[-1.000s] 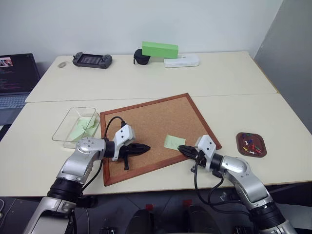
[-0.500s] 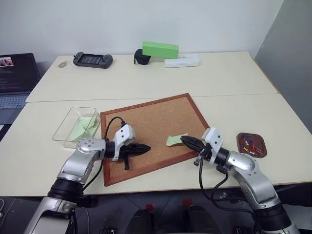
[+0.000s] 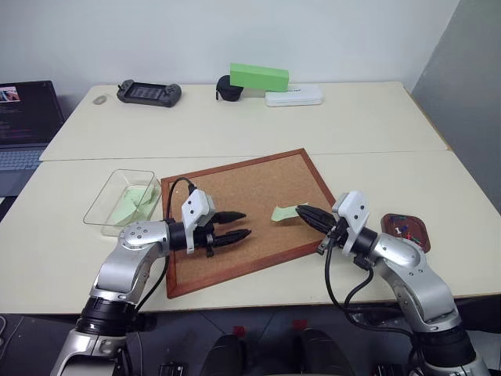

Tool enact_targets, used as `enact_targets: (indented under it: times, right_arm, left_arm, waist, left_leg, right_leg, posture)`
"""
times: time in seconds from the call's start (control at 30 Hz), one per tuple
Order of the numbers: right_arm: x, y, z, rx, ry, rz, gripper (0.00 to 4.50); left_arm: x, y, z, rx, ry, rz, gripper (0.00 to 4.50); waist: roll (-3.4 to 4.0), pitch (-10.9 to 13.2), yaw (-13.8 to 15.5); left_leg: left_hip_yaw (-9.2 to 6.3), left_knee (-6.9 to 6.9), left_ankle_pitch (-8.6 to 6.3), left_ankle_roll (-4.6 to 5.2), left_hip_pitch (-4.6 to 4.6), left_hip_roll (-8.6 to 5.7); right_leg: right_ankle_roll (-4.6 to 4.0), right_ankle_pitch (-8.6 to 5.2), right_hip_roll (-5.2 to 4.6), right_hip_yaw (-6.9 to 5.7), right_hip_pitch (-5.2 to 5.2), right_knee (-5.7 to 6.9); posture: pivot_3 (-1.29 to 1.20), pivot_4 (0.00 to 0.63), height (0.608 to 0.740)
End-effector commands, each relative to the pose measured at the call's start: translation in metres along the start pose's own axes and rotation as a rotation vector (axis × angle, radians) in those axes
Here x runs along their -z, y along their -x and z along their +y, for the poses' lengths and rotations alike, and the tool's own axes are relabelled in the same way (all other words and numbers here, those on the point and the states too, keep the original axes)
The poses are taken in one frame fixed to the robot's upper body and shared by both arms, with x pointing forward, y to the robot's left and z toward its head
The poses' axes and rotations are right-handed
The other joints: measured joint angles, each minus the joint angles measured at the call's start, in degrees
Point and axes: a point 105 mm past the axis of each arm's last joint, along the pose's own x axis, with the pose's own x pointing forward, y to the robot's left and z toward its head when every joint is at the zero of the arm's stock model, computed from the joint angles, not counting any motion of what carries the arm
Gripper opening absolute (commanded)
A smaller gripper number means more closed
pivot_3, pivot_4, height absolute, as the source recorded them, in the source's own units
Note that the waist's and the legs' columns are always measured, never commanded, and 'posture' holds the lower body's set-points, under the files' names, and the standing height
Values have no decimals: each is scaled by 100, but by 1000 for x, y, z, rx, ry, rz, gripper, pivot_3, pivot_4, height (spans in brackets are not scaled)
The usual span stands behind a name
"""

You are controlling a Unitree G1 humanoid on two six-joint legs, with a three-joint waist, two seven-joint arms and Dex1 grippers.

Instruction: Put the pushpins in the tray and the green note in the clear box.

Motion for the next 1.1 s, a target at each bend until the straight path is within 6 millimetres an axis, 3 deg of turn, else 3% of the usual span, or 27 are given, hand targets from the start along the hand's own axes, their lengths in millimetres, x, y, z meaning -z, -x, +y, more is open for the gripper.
enact_targets:
  times: [0.03, 0.3, 0.57, 0.8, 0.83, 1.1]
  right_arm:
    - [-18, -2, 0, -4, 27, -57, 0]
    - [-27, -14, 11, -48, 19, -84, 0]
    - [-37, -22, 31, -113, -16, -120, 0]
    - [-42, -27, 35, -124, -31, -138, 0]
    - [-42, -27, 35, -124, -31, -139, 0]
    - [-37, -27, 29, -105, -32, -125, 0]
  left_arm:
    - [-17, -10, 4, -68, -367, -71, 3031]
    - [-15, -27, -1, -32, -584, -117, 3031]
    - [-14, -39, 2, -31, -663, -144, 3031]
    - [-16, -41, 0, -21, -657, -176, 3031]
    - [-16, -41, -1, -20, -654, -182, 2686]
    - [-16, -39, -3, -14, -649, -189, 1220]
  waist:
    - [-1, 1, 7]
    - [-3, 2, 3]
    - [-3, 2, -1]
    - [-3, 2, -6]
    - [-3, 2, -6]
    - [-3, 2, -6]
  left_leg:
    - [0, 0, 0, 0, -2, 0]
    - [2, 0, 0, 0, -5, -3]
    - [2, 1, 0, 1, -6, -7]
    - [2, 3, 0, 1, -6, -7]
    - [1, 3, 0, 1, -6, -7]
    - [1, 3, 0, 1, -6, -7]
  right_leg:
    - [0, 0, 0, 0, 0, -4]
    - [0, 0, 2, -4, -1, -4]
    - [0, 0, 14, -6, -3, -1]
    - [1, 0, 15, -8, -4, 2]
    - [1, 0, 15, -8, -4, 2]
    - [1, 0, 16, -8, -5, 5]
  posture:
    - [0, 150, 740]
    - [0, 150, 740]
    - [0, 150, 740]
    - [0, 150, 740]
    - [0, 150, 740]
    - [0, 150, 740]
